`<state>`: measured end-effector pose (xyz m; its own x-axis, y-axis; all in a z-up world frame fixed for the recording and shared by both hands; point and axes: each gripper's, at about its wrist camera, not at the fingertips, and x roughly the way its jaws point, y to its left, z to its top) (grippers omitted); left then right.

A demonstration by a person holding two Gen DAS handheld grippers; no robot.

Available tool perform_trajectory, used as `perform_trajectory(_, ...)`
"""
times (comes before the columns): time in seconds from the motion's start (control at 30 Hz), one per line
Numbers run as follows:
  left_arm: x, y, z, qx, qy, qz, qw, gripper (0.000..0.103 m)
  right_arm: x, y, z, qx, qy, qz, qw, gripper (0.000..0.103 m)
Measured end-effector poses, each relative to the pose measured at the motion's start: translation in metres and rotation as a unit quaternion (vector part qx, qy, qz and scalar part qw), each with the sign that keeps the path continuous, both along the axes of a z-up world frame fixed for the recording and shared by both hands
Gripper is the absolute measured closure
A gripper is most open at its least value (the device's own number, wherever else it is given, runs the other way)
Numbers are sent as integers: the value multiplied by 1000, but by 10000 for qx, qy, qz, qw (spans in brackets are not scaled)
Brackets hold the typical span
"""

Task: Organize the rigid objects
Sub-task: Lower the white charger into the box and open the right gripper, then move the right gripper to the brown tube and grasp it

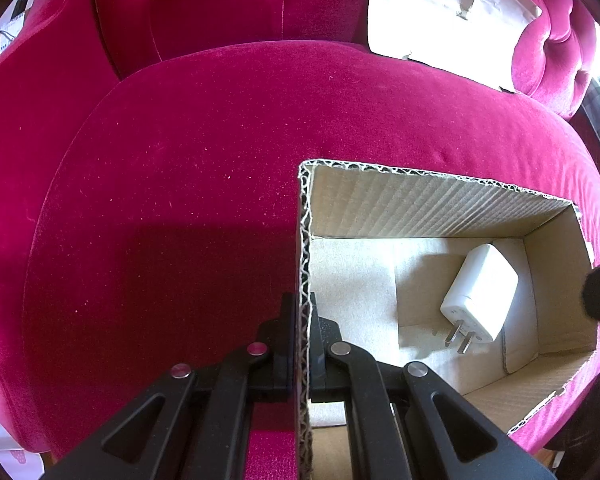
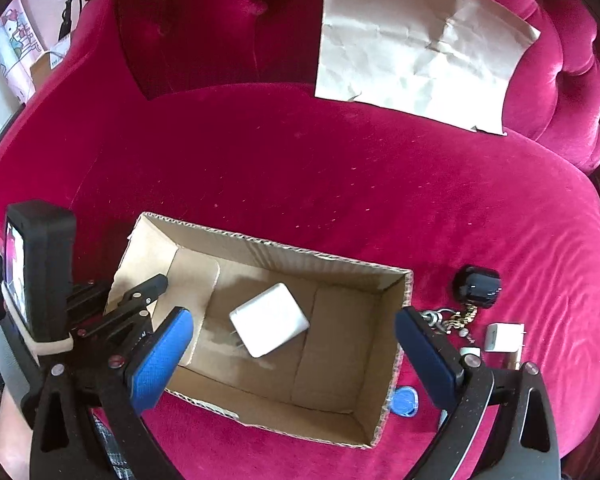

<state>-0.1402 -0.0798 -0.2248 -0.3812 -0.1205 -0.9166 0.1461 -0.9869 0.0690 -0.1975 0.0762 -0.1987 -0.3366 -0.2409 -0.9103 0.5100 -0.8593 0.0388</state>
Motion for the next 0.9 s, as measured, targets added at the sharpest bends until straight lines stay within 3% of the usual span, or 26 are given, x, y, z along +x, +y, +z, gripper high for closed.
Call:
perform_trajectory(0.47, 1, -3, 0, -32, 4, 7, 10000, 100, -18, 60, 24, 72, 269, -321, 9991, 0)
perform_trajectory(0.9, -1, -3, 0, -68, 9, 7, 10000, 100, -38, 135, 10, 292, 334, -940, 9946, 0)
